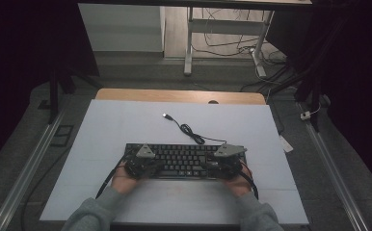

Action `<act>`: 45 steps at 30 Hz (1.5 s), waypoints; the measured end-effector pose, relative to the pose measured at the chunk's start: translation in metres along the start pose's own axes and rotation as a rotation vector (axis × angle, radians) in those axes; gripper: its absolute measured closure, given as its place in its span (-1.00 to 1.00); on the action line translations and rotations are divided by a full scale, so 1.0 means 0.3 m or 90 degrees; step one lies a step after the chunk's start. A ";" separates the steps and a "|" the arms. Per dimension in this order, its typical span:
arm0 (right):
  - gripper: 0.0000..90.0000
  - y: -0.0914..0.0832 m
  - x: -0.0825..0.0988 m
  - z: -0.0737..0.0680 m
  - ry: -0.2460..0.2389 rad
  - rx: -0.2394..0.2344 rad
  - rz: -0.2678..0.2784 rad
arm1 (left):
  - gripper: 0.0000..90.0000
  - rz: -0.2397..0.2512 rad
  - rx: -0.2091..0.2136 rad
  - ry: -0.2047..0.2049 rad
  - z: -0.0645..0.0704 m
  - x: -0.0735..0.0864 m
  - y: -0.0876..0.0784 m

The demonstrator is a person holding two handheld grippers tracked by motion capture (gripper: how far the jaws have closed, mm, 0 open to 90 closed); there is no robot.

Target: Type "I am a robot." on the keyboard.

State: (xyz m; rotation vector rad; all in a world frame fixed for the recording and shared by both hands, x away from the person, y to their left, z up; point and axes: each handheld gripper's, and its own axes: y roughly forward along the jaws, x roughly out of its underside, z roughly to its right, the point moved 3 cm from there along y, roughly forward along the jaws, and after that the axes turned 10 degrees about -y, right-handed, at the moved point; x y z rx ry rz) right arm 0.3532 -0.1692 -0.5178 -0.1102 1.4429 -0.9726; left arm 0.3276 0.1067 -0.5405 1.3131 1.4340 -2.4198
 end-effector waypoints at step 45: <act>0.14 0.003 0.002 0.000 -0.002 -0.002 -0.003 | 0.07 0.070 -0.062 -0.075 -0.106 -0.002 -0.109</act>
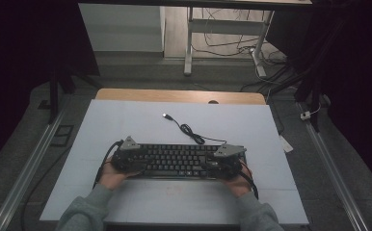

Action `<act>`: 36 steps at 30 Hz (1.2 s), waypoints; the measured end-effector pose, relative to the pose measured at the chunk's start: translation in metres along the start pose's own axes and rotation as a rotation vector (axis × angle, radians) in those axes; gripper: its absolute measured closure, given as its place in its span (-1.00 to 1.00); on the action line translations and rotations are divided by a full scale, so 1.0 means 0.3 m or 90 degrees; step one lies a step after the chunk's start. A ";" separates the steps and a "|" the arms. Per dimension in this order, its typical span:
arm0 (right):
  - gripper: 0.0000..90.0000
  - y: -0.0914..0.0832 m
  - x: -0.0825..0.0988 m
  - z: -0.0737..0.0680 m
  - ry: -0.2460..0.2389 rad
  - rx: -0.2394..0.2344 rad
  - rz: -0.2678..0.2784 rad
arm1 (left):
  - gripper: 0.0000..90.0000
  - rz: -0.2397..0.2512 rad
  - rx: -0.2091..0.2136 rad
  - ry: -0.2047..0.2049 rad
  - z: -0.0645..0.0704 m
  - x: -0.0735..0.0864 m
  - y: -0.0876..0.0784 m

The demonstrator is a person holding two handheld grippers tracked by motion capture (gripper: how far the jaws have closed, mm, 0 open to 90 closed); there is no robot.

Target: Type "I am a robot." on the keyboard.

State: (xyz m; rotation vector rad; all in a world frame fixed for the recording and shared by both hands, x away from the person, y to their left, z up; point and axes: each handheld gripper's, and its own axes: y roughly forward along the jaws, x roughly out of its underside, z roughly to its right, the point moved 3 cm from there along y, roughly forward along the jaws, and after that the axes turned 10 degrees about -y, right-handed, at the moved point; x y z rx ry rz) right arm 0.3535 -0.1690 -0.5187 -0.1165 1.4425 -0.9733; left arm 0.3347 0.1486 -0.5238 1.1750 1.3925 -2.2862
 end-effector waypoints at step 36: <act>0.13 0.001 -0.032 -0.001 -0.003 -0.002 0.021 | -0.24 0.004 -0.036 -0.041 -0.059 0.002 -0.018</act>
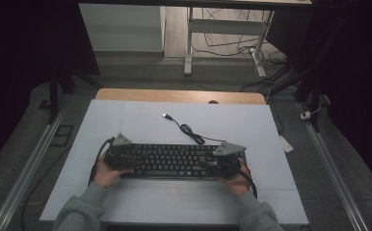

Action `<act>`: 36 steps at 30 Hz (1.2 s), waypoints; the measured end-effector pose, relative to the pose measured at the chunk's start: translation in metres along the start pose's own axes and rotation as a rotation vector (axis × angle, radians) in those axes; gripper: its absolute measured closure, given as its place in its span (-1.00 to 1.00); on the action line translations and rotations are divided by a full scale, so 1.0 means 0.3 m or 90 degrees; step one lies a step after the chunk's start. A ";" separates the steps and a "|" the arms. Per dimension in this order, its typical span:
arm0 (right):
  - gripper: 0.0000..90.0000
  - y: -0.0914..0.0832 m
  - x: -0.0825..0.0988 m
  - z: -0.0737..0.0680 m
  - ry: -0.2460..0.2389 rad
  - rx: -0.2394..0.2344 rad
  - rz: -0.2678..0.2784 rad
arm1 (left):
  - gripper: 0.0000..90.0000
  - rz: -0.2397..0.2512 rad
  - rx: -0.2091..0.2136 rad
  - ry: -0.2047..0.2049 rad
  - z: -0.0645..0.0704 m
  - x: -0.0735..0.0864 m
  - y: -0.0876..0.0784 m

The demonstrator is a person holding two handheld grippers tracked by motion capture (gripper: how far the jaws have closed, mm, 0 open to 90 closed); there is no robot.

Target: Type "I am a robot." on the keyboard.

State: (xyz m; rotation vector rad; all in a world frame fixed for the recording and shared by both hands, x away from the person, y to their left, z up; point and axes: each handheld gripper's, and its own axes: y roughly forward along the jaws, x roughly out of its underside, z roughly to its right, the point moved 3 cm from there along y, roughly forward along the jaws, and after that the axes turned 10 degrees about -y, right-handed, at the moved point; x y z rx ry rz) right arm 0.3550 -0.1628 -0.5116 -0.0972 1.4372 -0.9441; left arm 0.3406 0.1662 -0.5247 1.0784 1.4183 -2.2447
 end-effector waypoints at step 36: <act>0.99 0.189 -0.122 -0.029 0.004 -0.078 -0.026 | -0.26 -0.014 0.002 0.008 0.009 0.007 0.015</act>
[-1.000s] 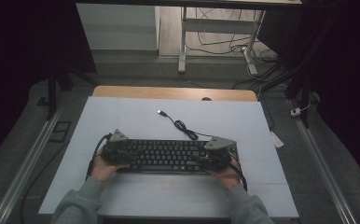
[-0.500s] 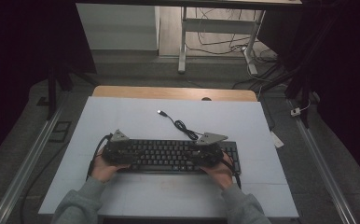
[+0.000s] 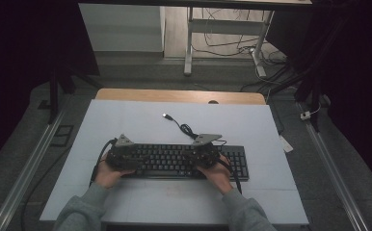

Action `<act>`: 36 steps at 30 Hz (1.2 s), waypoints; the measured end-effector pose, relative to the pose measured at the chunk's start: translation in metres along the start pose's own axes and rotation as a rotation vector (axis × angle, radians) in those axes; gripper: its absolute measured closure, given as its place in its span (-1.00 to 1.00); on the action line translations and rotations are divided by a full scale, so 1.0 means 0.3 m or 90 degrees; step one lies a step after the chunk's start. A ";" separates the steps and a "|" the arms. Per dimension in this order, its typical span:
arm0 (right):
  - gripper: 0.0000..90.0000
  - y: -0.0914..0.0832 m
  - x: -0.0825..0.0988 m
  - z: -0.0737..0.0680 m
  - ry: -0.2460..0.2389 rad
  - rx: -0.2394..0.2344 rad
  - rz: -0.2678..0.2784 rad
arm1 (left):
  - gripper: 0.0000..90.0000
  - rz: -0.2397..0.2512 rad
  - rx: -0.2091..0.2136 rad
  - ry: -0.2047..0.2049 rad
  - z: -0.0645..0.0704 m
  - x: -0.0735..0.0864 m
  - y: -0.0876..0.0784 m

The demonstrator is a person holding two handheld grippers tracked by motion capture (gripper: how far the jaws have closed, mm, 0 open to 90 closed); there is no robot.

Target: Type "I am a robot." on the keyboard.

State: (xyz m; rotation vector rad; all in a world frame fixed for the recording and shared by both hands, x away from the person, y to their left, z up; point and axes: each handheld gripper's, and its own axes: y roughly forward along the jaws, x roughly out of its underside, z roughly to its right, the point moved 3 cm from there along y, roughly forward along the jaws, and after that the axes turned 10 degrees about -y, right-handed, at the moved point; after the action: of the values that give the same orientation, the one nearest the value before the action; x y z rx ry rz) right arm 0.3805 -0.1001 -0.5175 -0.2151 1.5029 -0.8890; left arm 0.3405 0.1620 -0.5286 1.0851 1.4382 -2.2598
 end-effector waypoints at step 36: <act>0.99 0.075 -0.021 -0.012 -0.020 0.011 -0.029 | -0.28 -0.003 -0.001 0.005 -0.003 0.004 0.000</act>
State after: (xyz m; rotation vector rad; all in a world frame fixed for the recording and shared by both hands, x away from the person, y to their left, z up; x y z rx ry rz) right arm 0.3868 -0.0794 -0.5273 -0.2497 1.4660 -0.9304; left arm 0.3402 0.1629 -0.5297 1.0920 1.4471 -2.2594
